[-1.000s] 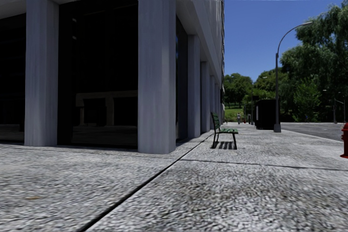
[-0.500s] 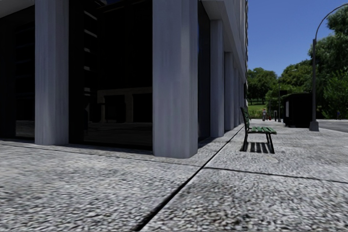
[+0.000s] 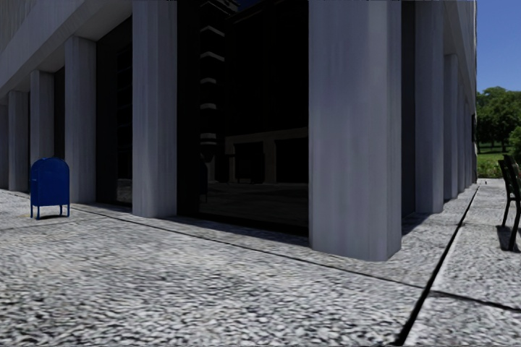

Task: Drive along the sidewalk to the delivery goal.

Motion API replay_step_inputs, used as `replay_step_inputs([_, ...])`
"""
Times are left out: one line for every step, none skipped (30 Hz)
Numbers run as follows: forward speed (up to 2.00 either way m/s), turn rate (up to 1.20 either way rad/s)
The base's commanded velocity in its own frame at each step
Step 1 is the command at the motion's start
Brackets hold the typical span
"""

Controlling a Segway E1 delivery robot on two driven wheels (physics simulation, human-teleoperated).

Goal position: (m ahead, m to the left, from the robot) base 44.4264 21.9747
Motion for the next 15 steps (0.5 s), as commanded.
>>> replay_step_inputs([1.57, 0.67])
replay_step_inputs([1.57, 0.67])
replay_step_inputs([1.57, 0.67])
replay_step_inputs([1.57, 0.67])
replay_step_inputs([1.57, 0.67])
replay_step_inputs([1.57, 0.67])
replay_step_inputs([1.57, 0.67])
replay_step_inputs([1.57, 0.67])
replay_step_inputs([1.57, 0.67])
replay_step_inputs([1.57, 0.67])
replay_step_inputs([1.57, 0.67])
replay_step_inputs([1.57, 0.67])
replay_step_inputs([1.57, 0.67])
replay_step_inputs([1.57, 0.67])
replay_step_inputs([1.57, 0.67])
